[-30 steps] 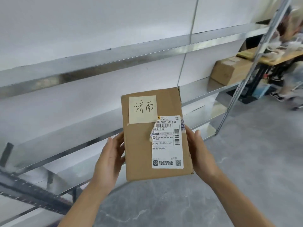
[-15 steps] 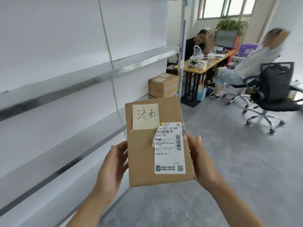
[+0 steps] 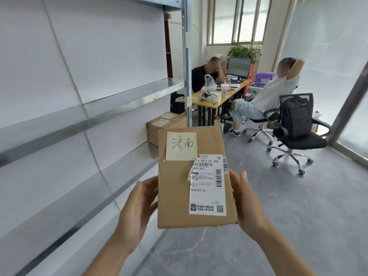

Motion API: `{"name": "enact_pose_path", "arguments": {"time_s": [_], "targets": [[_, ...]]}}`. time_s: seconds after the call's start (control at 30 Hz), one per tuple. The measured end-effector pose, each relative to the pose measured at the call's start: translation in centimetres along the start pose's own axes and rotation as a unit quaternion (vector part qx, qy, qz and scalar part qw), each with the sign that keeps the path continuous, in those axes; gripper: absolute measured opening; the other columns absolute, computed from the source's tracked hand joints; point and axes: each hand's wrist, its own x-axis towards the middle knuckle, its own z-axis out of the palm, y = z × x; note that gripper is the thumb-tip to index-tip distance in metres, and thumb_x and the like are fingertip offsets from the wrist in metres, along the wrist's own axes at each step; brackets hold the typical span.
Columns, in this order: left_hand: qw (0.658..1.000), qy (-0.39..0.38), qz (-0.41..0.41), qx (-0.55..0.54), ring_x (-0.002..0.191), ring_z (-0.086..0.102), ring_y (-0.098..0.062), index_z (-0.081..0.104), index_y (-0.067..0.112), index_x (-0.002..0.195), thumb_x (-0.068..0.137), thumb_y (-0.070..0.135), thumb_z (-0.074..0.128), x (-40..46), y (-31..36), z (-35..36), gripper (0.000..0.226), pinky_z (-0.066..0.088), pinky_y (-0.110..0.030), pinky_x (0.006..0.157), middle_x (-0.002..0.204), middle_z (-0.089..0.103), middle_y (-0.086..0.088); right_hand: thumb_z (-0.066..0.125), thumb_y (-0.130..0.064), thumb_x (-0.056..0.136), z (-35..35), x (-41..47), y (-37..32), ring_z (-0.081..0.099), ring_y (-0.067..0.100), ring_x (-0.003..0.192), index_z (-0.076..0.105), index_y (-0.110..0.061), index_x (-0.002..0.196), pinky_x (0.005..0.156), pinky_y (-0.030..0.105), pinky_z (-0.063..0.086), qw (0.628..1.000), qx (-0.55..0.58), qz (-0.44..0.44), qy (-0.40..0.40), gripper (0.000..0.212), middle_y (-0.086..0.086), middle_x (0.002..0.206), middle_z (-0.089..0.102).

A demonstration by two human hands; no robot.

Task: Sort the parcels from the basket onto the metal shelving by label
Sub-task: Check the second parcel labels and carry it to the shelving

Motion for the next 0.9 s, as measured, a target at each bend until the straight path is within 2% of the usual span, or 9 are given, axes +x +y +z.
{"name": "enact_pose_path", "arguments": {"time_s": [0.13,0.2,0.27,0.33,0.4,0.53,0.7,0.77,0.9], "targets": [[1.000,-0.002,-0.005,0.003,0.123,0.064,-0.021,0.069,0.016,0.131,0.102,0.054,0.030,6.3,0.7,0.3,0.061,0.050,-0.029,0.085,0.140,0.068,-0.009,0.027,-0.073,0.099,-1.0,6.1,-1.2,0.053,0.035,0.110,0.064,-0.040,0.141,0.096,0.045,0.053,1.000,0.009,-0.001,-0.001,0.065,0.039,0.136,0.053],[1.000,-0.005,-0.002,-0.002,0.130,0.059,-0.025,0.065,0.014,0.136,0.105,0.053,0.029,9.1,0.9,0.5,0.061,0.045,-0.037,0.091,0.144,0.065,-0.011,0.025,-0.070,0.100,-2.0,9.0,-1.4,0.063,0.035,0.124,0.059,-0.035,0.146,0.108,0.049,0.050,1.000,-0.002,-0.004,0.016,0.067,0.022,0.137,0.066],[1.000,-0.013,-0.003,-0.006,0.139,0.054,-0.026,0.061,0.014,0.141,0.100,0.063,0.039,11.5,1.2,1.0,0.067,0.042,-0.046,0.105,0.148,0.062,-0.011,0.026,-0.072,0.098,-2.8,11.6,-1.7,0.062,0.021,0.133,0.054,-0.032,0.151,0.106,0.042,0.050,1.000,-0.010,-0.004,0.012,0.072,-0.007,0.133,0.073],[0.999,-0.030,-0.007,-0.009,0.146,0.048,-0.026,0.058,0.017,0.145,0.088,0.072,0.054,13.5,1.4,1.7,0.079,0.033,-0.055,0.118,0.151,0.059,-0.009,0.027,-0.074,0.098,-3.6,14.0,-2.1,0.058,0.016,0.137,0.053,-0.034,0.151,0.107,0.039,0.048,1.000,-0.012,-0.005,0.006,0.072,-0.012,0.136,0.071],[0.999,-0.038,-0.003,-0.007,0.148,0.044,-0.025,0.055,0.018,0.147,0.087,0.072,0.055,15.7,1.1,2.5,0.081,0.027,-0.058,0.122,0.154,0.056,-0.007,0.028,-0.074,0.098,-4.8,16.6,-2.5,0.051,0.018,0.147,0.054,-0.037,0.150,0.118,0.052,0.041,1.000,-0.014,-0.010,0.005,0.068,-0.009,0.152,0.061],[1.000,0.004,0.006,0.007,0.148,0.045,-0.025,0.050,0.019,0.151,0.100,0.056,0.031,20.3,-0.1,4.4,0.066,0.027,-0.060,0.122,0.155,0.056,-0.006,0.031,-0.075,0.096,-7.7,22.1,-3.3,0.050,0.018,0.148,0.055,-0.037,0.148,0.123,0.056,0.036,1.000,-0.012,-0.007,-0.024,0.069,-0.007,0.154,0.059],[0.998,0.058,0.017,0.032,0.150,0.043,-0.022,0.047,0.025,0.154,0.100,0.054,0.027,25.0,-1.3,8.1,0.064,0.031,-0.056,0.121,0.157,0.053,0.000,0.035,-0.079,0.093,-11.6,29.0,-4.8,0.052,0.013,0.145,0.062,-0.036,0.140,0.121,0.053,0.039,0.996,-0.006,0.000,-0.085,0.070,-0.011,0.155,0.057],[0.996,0.083,0.008,0.016,0.149,0.043,-0.021,0.047,0.031,0.153,0.098,0.056,0.030,26.6,-1.6,9.6,0.063,0.036,-0.053,0.116,0.157,0.054,0.003,0.041,-0.084,0.086,-13.0,31.5,-6.1,0.049,0.006,0.146,0.062,-0.031,0.140,0.120,0.054,0.040,0.995,-0.006,0.009,-0.100,0.078,-0.028,0.156,0.051],[0.992,0.114,-0.051,-0.010,0.130,0.059,-0.022,0.052,0.052,0.144,0.087,0.065,0.035,29.4,-1.2,12.2,0.060,0.041,-0.055,0.101,0.142,0.066,0.012,0.034,-0.072,0.090,-15.1,35.6,-8.7,0.046,-0.011,0.138,0.050,-0.021,0.153,0.117,0.053,0.043,0.992,-0.032,-0.004,-0.125,0.082,-0.054,0.127,0.057]]}}
